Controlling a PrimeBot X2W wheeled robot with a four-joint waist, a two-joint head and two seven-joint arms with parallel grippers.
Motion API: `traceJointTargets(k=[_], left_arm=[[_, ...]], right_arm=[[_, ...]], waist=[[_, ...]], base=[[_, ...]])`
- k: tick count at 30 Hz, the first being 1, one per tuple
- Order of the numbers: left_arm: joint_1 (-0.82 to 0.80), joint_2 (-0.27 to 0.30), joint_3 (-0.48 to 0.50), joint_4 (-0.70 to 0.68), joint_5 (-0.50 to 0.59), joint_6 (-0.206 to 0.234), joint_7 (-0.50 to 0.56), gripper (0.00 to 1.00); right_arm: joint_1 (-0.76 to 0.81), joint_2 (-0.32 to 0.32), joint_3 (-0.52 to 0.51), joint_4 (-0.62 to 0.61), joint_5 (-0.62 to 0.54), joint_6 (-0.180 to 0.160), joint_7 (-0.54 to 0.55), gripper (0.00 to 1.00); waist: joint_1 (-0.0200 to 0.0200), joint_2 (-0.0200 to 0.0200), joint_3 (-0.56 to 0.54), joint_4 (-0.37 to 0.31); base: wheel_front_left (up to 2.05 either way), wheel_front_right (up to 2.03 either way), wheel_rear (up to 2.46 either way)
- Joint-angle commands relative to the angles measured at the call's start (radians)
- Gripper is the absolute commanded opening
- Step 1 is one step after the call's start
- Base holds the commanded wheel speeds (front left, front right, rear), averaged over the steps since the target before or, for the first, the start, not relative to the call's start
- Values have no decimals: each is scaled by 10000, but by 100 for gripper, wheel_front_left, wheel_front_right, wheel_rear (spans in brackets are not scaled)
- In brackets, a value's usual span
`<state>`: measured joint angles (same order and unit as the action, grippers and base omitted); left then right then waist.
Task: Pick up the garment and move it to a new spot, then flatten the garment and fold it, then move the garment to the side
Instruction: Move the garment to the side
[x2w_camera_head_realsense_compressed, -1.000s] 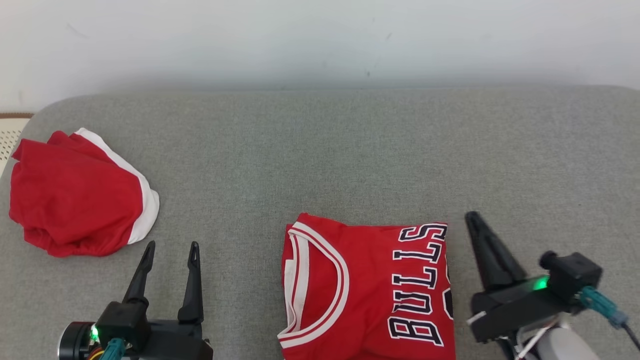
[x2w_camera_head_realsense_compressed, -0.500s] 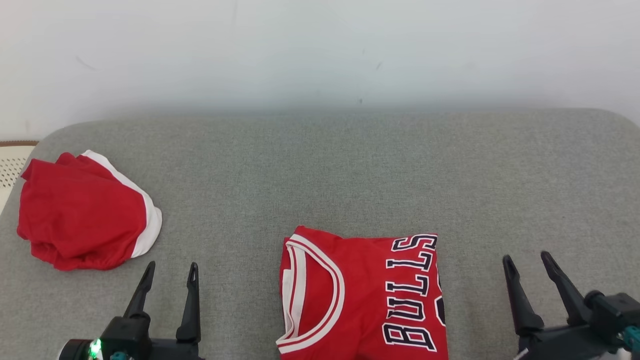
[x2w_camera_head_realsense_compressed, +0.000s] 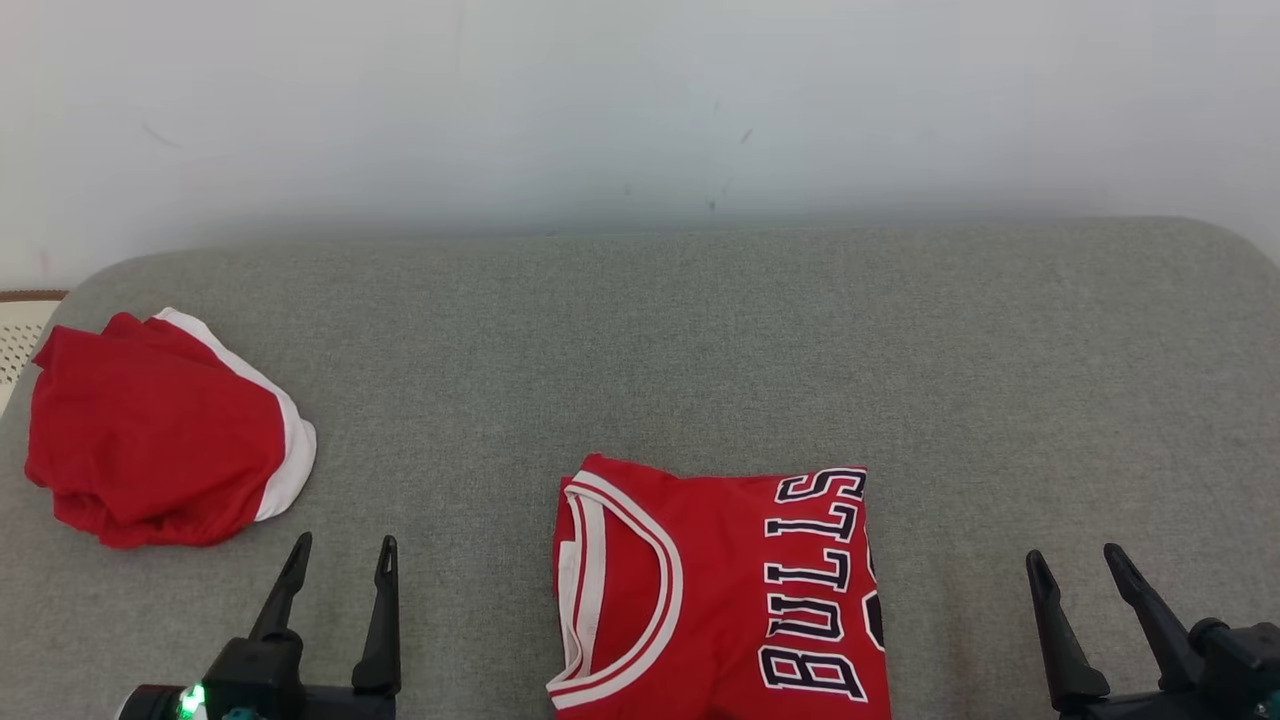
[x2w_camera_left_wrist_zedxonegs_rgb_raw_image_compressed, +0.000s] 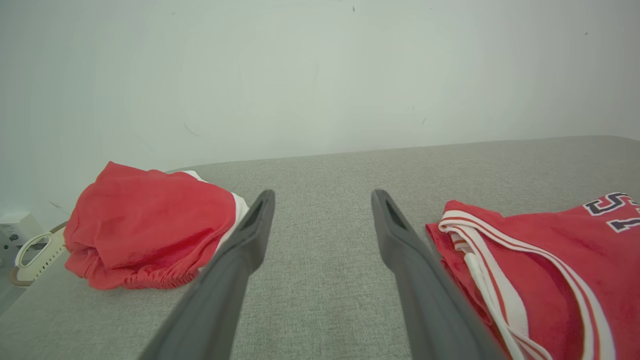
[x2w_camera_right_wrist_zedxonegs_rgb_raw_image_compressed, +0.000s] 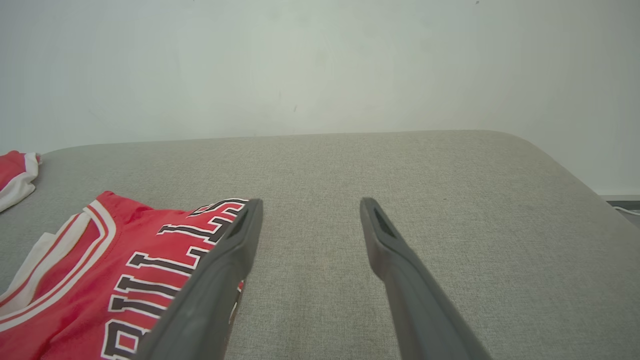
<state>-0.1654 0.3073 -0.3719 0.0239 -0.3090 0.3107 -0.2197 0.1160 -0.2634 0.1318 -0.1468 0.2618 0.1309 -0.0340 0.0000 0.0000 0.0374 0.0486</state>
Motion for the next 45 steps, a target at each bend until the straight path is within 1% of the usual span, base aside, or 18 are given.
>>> traceJointTargets(k=[1, 10, 13, 16, 17, 23, 27, 32, 37, 38, 39, 45], left_arm=[[29, 42, -27, -18, 3, 44, 10, 100], [-100, -24, -73, -81, -50, 52, -71, 100], [-162, -60, -124, -94, -28, 23, -91, 100], [-297, -194, -267, -24, -10, -77, -133, 100], [-297, -194, -267, -24, -10, -77, -133, 100], [-610, -447, -438, 175, 8, -169, -224, 100], [-761, -545, -464, 296, 21, -208, -295, 100], [-879, -624, -494, 407, 49, -249, -352, 100], [-947, -658, -473, 442, 70, -215, -386, 100], [-956, -661, -462, 441, 71, -211, -385, 100], [-971, -659, -450, 435, 76, -204, -392, 100], [-1036, -611, -340, 287, 141, -119, -411, 100]], right_arm=[[94, 10, -27, -41, -28, -3, 27, 100], [43, 38, 153, -44, 166, -3, 216, 100], [-21, -13, 253, 119, 221, -3, 366, 100], [-287, -164, 701, 645, 432, -3, 487, 100], [-287, -164, 701, 645, 432, -3, 487, 100], [-829, -123, 1475, 1905, 863, -3, 324, 100], [-1340, -51, 1794, 2898, 1185, -3, 38, 100], [-1960, 35, 2002, 3953, 1476, -3, -379, 100], [-2398, 126, 2265, 4927, 1766, -3, -322, 100], [-2469, 122, 2334, 5047, 1836, -3, -341, 37], [-2543, 117, 2411, 5148, 1912, -3, -366, 0], [-2815, -201, 2413, 5243, 1790, -11, -829, 0]], waist=[[0, 0, 9, 13], [0, 0, 166, 255], [0, 0, 259, 392], [0, 0, 472, 718], [0, 0, 472, 718], [0, 0, 800, 1189], [0, 0, 967, 1406], [0, 0, 1116, 1562], [0, 0, 1207, 1617], [0, 0, 1229, 1617], [0, 0, 1255, 1609], [0, 0, 1423, 1290]], base=[[0, 0, 0], [0, 0, 0], [0, 0, 0], [0, 0, 0], [0, 0, 0], [0, 0, 0], [0, 0, 0], [0, 0, 0], [0, 0, 0], [0, 0, 0], [0, 0, 0], [0, 0, 0]])
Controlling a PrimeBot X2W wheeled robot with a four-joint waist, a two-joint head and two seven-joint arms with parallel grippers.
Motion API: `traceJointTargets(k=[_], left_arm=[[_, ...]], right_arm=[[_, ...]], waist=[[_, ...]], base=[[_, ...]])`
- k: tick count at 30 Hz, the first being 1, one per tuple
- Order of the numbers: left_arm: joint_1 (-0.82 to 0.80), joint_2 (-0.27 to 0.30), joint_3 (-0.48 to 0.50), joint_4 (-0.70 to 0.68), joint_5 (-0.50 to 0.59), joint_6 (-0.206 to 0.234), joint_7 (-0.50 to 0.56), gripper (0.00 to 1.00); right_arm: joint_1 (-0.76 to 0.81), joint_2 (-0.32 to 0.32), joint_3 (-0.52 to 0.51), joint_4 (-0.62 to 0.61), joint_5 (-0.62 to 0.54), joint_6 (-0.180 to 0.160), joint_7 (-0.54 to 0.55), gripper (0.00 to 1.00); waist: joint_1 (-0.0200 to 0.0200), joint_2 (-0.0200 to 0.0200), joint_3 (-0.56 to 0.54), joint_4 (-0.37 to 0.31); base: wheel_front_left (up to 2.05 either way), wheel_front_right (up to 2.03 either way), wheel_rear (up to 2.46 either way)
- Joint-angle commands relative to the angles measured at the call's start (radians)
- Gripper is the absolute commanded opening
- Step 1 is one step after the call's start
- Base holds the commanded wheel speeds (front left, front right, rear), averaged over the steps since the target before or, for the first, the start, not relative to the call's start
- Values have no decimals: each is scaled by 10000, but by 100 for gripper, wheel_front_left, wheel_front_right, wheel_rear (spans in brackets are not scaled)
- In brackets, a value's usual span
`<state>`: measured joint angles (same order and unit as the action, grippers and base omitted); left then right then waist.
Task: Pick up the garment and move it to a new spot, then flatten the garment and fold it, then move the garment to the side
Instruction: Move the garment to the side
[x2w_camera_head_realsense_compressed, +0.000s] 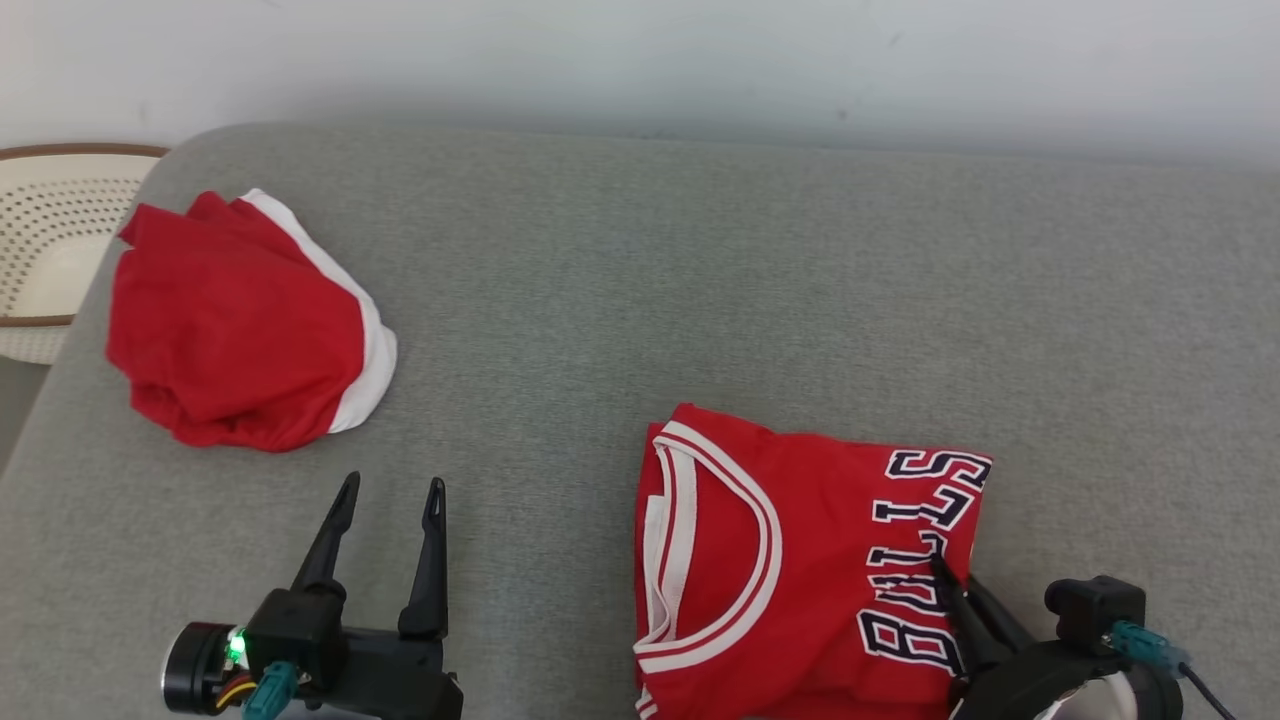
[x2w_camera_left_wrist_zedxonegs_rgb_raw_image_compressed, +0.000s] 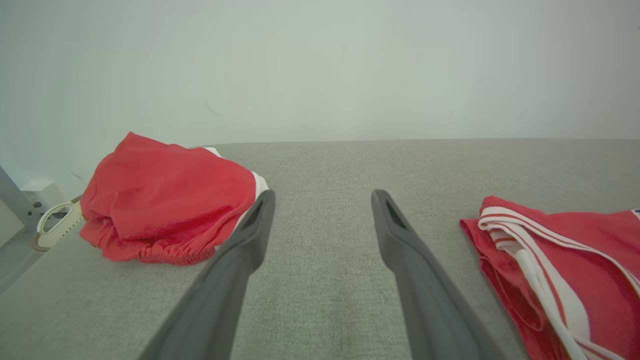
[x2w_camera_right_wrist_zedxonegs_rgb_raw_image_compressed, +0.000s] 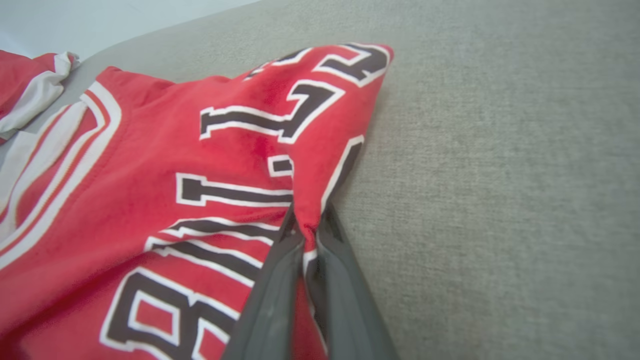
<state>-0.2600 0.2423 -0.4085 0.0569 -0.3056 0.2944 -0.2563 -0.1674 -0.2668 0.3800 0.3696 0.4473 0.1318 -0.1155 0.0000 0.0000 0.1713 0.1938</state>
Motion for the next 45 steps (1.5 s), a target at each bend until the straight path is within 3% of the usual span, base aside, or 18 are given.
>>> traceJointTargets(k=[1, 7, 15, 22, 32, 41, 45], left_arm=[[-97, 61, 31, -79, 129, 43, -48, 100], [-248, 161, 118, -361, 247, 114, -57, 100], [-598, 483, 119, -837, 491, 224, 203, 100], [-1121, 655, -76, -1230, 786, 120, 586, 100], [-1939, 754, -403, -1662, 1166, -9, 1006, 100], [-2281, 729, -646, -1947, 1377, -50, 1149, 100], [-2517, 692, -731, -2056, 1482, -76, 1183, 100]], right_arm=[[13, -240, -111, 45, -146, -22, -76, 0], [210, -383, -321, -360, -284, -20, -197, 0], [484, -609, -779, -1043, -584, -19, -331, 0], [-203, -839, -1026, -1076, -662, -17, -595, 0], [-2468, -2244, -2031, 158, -876, -17, -1017, 0], [-4575, -3887, -1885, 2181, -671, -17, -1186, 0], [-5198, -4302, -1939, 3024, -695, -17, -1246, 0]], waist=[[0, 0, 123, -267], [0, 0, 421, -1030], [0, 0, 998, -2843], [0, 0, 1530, -3666], [0, 0, 2342, -3875], [0, 0, 2863, -3594], [0, 0, 3147, -3437]], base=[[0, 0, 0], [0, 0, 0], [0, 0, 0], [0, 0, 0], [0, 0, 0], [0, 0, 0], [0, 0, 0]])
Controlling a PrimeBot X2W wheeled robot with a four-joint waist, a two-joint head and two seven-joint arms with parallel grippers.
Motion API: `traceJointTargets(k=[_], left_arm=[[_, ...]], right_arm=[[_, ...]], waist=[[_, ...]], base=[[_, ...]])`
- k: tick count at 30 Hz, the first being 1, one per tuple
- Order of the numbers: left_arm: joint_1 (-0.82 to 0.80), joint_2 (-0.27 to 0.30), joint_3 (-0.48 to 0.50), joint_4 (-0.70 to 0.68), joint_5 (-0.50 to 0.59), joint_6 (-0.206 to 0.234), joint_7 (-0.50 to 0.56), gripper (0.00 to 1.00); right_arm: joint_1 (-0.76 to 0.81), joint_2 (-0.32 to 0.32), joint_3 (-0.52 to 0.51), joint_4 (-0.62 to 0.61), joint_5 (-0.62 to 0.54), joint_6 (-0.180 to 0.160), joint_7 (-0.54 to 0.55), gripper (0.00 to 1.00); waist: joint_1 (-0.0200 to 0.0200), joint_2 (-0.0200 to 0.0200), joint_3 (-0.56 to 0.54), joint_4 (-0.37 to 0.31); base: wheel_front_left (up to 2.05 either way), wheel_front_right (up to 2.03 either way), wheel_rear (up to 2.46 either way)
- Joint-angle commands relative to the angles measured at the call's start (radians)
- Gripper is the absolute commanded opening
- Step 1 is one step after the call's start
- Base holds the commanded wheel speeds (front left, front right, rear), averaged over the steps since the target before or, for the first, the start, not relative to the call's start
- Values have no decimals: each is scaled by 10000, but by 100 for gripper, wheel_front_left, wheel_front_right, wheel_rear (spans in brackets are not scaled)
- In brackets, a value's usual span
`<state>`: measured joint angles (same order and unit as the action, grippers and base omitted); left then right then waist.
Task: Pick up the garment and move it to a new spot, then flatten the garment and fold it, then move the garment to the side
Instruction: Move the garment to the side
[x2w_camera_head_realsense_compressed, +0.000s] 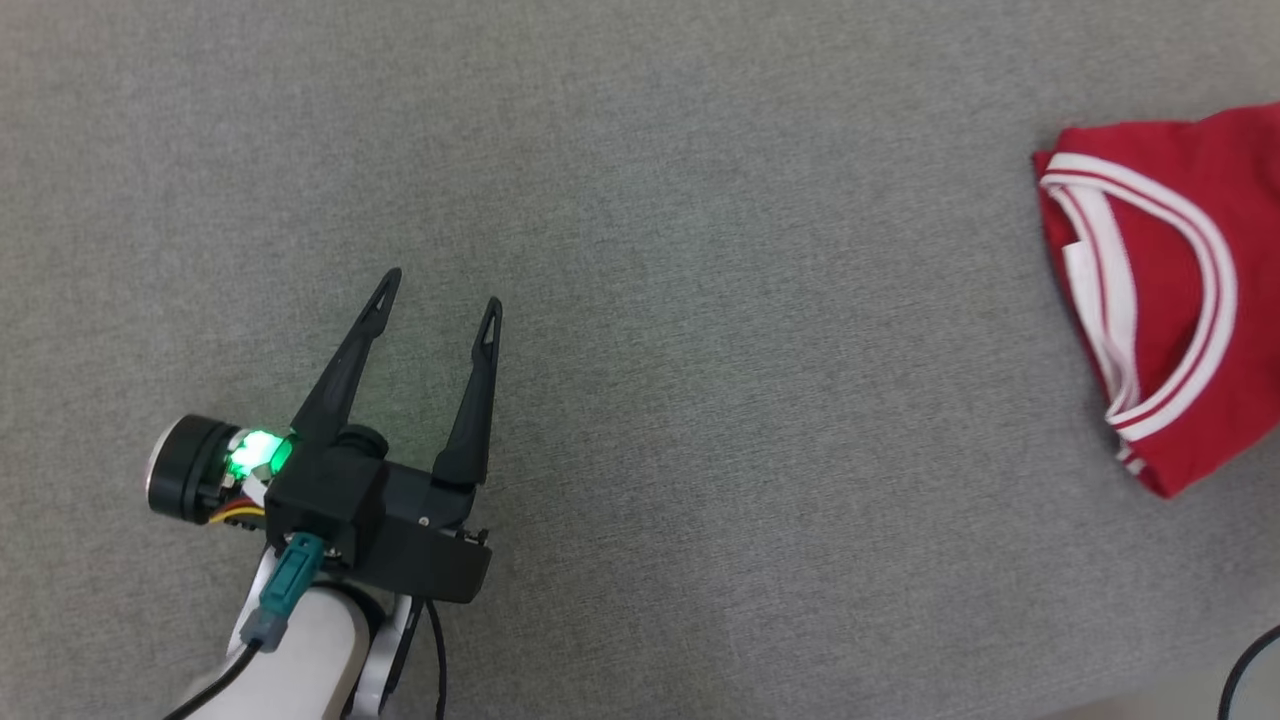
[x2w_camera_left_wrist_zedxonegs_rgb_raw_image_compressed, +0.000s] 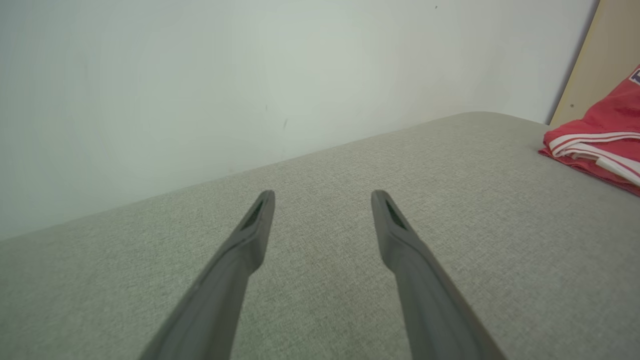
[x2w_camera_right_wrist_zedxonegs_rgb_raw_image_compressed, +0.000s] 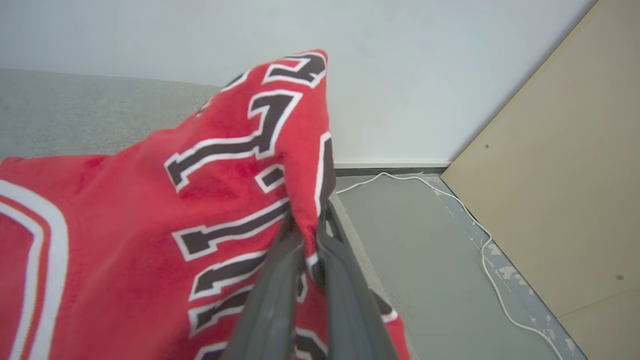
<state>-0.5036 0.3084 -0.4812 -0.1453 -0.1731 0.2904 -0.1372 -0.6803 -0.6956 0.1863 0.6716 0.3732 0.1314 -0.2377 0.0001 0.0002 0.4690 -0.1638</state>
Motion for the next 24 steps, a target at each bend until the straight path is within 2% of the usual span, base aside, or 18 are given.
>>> traceJointTargets(k=[1, 3, 4, 5, 6, 10, 15, 24], left_arm=[[-138, 26, -20, -47, 185, -48, 3, 100], [-239, 6, -73, -59, 200, -56, 12, 100], [-285, -10, -96, -57, 221, -54, 2, 100], [-322, -21, -120, -39, 217, -52, -8, 100], [-337, -38, -142, -13, 189, -56, -23, 100], [-341, -94, -209, 122, 112, -69, -108, 100], [-164, -79, -179, 266, 3, -33, -201, 100], [552, 48, 150, 532, -368, 228, -512, 100]], right_arm=[[-216, -90, 0, 209, 93, -13, -42, 0], [-581, -202, -33, 544, 136, -13, -134, 0], [-691, -191, -21, 767, 174, -13, -158, 31], [-801, -194, -29, 950, 154, -13, -195, 84], [-921, -160, -111, 1167, 180, -13, -206, 100], [-1173, 75, -200, 1605, 38, -13, -276, 100], [-1126, 271, -437, 1096, -45, -13, -294, 100], [405, 1641, -1491, -1881, -430, -12, -280, 100]], waist=[[-1, -2, 226, 166], [-1, -2, 310, 206], [-1, -2, 332, 219], [-1, -2, 341, 230], [-1, -2, 336, 236], [-1, -2, 188, 246], [-1, -2, -81, 209], [-1, -2, -1094, 336]], base=[[0, 0, 0], [0, 0, 0], [0, 0, 0], [0, 0, 0], [0, 0, 0], [0, 0, 0], [0, 0, 0], [0, 0, 0]])
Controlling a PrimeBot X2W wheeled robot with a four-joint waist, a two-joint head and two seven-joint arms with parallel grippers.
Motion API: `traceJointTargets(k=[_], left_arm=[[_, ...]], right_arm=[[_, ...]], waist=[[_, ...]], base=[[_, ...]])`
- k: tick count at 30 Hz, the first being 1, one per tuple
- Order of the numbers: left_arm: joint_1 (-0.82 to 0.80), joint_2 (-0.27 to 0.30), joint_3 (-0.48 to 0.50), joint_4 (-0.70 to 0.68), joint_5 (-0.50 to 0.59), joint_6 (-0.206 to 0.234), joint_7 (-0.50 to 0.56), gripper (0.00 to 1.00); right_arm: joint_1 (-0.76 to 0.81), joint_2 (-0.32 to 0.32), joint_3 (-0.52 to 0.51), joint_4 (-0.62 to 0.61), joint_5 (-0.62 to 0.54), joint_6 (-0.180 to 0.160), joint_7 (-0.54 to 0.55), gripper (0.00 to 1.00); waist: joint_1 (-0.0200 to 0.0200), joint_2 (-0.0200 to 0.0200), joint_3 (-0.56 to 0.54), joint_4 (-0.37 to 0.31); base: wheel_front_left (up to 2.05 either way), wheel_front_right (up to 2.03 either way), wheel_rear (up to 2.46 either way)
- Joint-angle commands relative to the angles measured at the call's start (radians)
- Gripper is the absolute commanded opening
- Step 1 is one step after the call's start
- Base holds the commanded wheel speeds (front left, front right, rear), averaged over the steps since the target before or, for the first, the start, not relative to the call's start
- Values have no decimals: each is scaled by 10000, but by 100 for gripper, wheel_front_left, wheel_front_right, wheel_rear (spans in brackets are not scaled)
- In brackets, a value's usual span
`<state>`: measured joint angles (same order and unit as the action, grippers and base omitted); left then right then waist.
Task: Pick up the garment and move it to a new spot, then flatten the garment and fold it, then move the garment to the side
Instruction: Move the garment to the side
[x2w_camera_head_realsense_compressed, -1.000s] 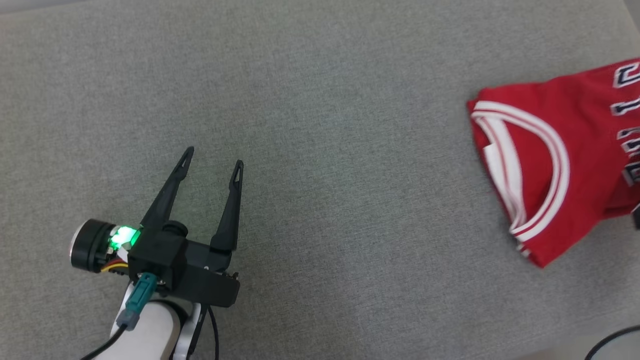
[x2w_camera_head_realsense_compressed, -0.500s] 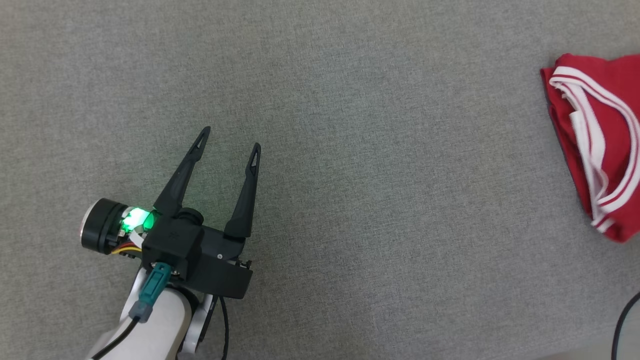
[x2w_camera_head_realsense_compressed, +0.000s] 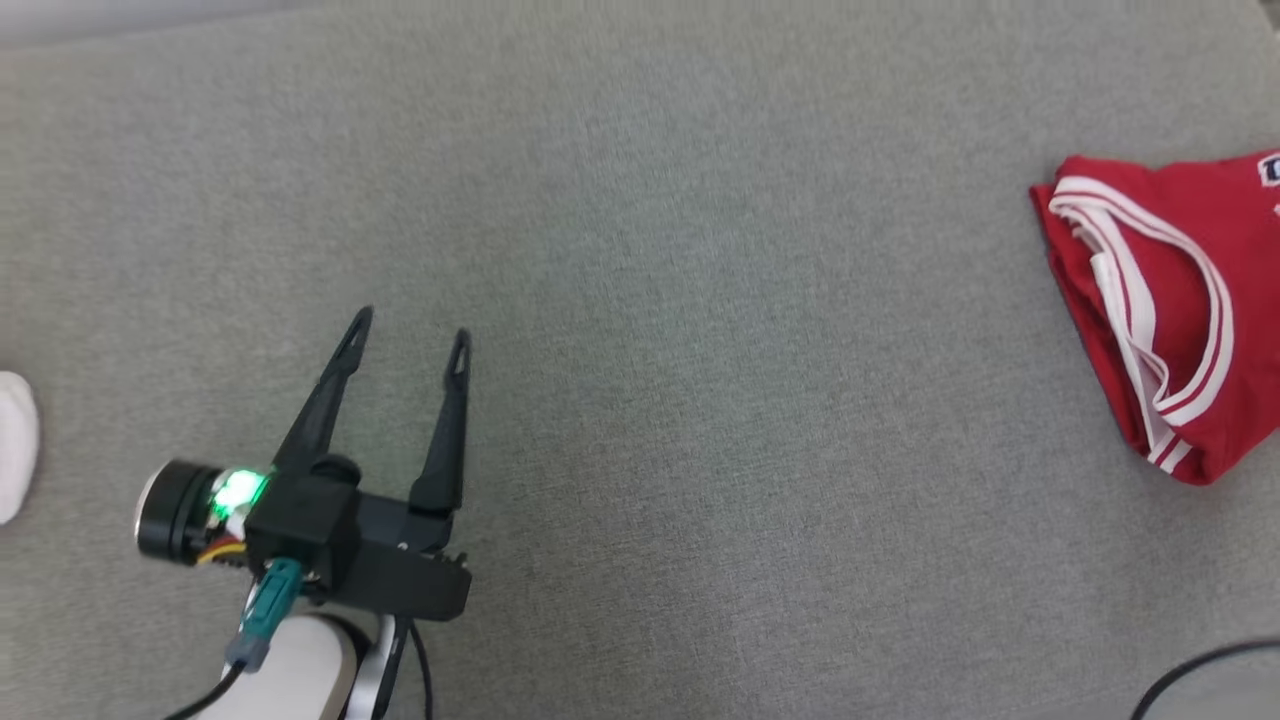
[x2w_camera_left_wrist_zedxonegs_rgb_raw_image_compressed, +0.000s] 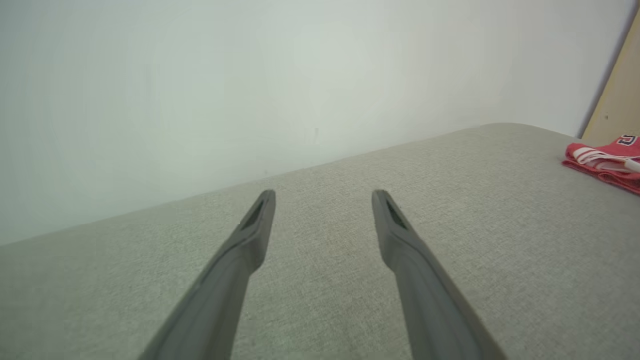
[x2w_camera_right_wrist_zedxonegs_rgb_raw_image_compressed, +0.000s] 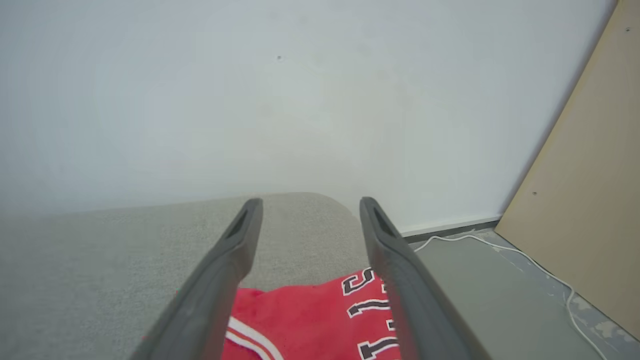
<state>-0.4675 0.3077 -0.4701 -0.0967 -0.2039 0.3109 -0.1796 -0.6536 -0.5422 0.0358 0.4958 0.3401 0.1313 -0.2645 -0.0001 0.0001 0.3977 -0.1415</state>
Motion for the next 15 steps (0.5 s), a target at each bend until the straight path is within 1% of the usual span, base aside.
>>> traceJointTargets(k=[1, 3, 6, 8, 13, 15], left_arm=[[293, 60, 97, 55, -118, 85, -107, 100], [484, 80, 209, 86, -262, 157, -203, 100], [816, 122, 398, 113, -399, 274, -325, 100], [1023, 181, 529, 152, -510, 351, -370, 100], [1549, 282, 839, 95, -740, 568, -489, 100], [1752, 286, 936, 69, -839, 647, -520, 100]], right_arm=[[403, 312, -12, -485, -191, -10, -10, 100], [947, 550, -51, -1185, -327, -12, -12, 100], [1693, 1058, 269, -2070, -273, -10, -13, 100], [2112, 1233, 460, -2596, -378, -10, -10, 100], [3189, 1906, 1070, -3745, -521, -10, 265, 100], [3589, 2159, 1123, -4115, -584, -10, 404, 100]], waist=[[1, -1, -502, 170], [1, -1, -760, 326], [1, -1, -1159, 568], [1, -1, -1405, 741], [1, -1, -1929, 1117], [1, -1, -2107, 1275]], base=[[0, 0, 0], [0, 0, 0], [0, 0, 0], [0, 0, 0], [0, 0, 0], [0, 0, 0]])
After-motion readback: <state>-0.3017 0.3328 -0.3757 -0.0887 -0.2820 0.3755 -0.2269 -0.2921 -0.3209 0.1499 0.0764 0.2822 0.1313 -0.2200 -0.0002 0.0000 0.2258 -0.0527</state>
